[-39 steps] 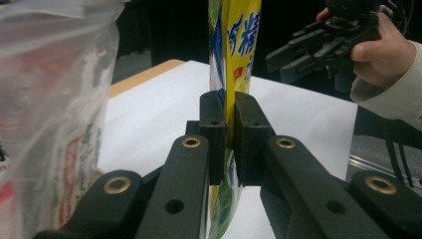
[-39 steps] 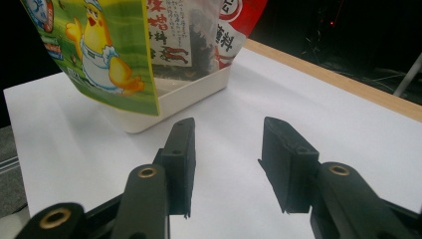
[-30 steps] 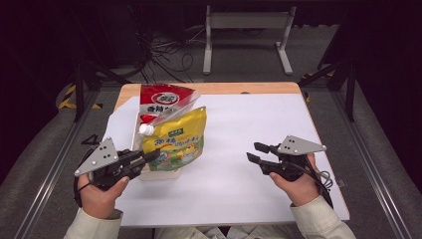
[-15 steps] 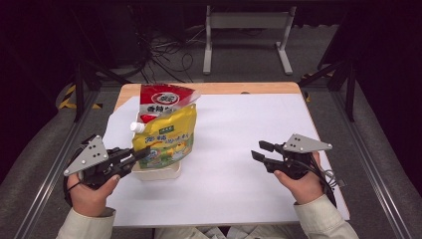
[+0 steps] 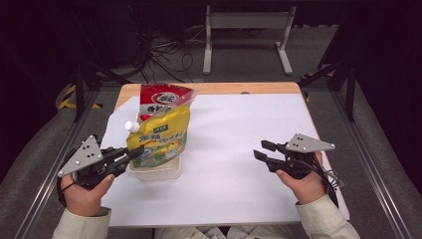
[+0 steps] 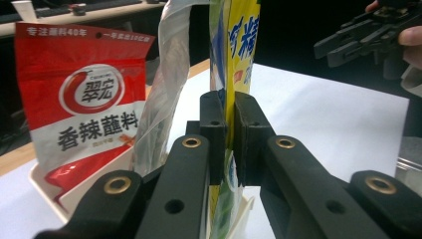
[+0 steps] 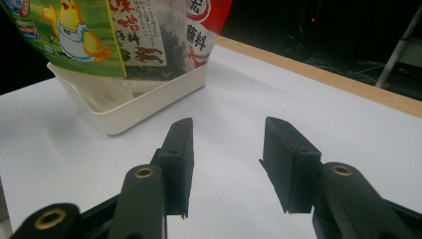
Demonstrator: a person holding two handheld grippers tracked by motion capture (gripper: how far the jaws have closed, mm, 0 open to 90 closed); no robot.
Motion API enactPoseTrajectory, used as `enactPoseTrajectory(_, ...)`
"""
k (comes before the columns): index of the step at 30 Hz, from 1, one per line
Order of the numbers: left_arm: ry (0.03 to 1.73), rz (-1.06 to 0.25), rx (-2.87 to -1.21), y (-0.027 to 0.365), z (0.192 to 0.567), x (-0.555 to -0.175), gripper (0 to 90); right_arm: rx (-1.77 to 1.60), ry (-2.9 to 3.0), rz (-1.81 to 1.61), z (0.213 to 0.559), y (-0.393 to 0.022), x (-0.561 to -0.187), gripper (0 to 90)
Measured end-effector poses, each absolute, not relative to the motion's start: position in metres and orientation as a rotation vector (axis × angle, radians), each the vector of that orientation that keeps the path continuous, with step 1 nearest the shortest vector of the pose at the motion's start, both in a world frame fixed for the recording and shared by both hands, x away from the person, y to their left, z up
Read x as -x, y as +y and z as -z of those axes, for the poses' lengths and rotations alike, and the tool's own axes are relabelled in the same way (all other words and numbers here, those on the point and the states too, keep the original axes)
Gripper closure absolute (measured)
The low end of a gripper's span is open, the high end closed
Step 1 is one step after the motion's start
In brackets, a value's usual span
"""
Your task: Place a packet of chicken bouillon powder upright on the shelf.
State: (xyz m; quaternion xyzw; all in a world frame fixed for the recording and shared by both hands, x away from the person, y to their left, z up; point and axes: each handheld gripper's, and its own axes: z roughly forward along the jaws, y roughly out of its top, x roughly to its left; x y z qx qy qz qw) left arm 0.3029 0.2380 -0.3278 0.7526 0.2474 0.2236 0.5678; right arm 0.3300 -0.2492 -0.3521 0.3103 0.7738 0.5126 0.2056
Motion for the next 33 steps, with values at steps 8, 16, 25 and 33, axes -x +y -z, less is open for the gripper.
enactPoseTrajectory(8,0.605,-0.544,-1.787,0.240,0.331,-0.304,84.7,-0.867,2.160,-1.429,0.353,-0.248,-0.330,55.2)
enactPoseTrajectory(16,0.619,-0.537,-1.800,0.240,0.338,-0.307,84.7,-0.872,2.166,-1.434,0.356,-0.246,-0.331,54.7)
enactPoseTrajectory(25,0.646,-0.481,-1.817,0.242,0.346,-0.313,84.7,-0.869,2.183,-1.430,0.359,-0.242,-0.332,54.5)
enactPoseTrajectory(33,0.669,-0.441,-1.796,0.247,0.355,-0.318,84.9,-0.868,2.194,-1.430,0.360,-0.240,-0.332,54.6)
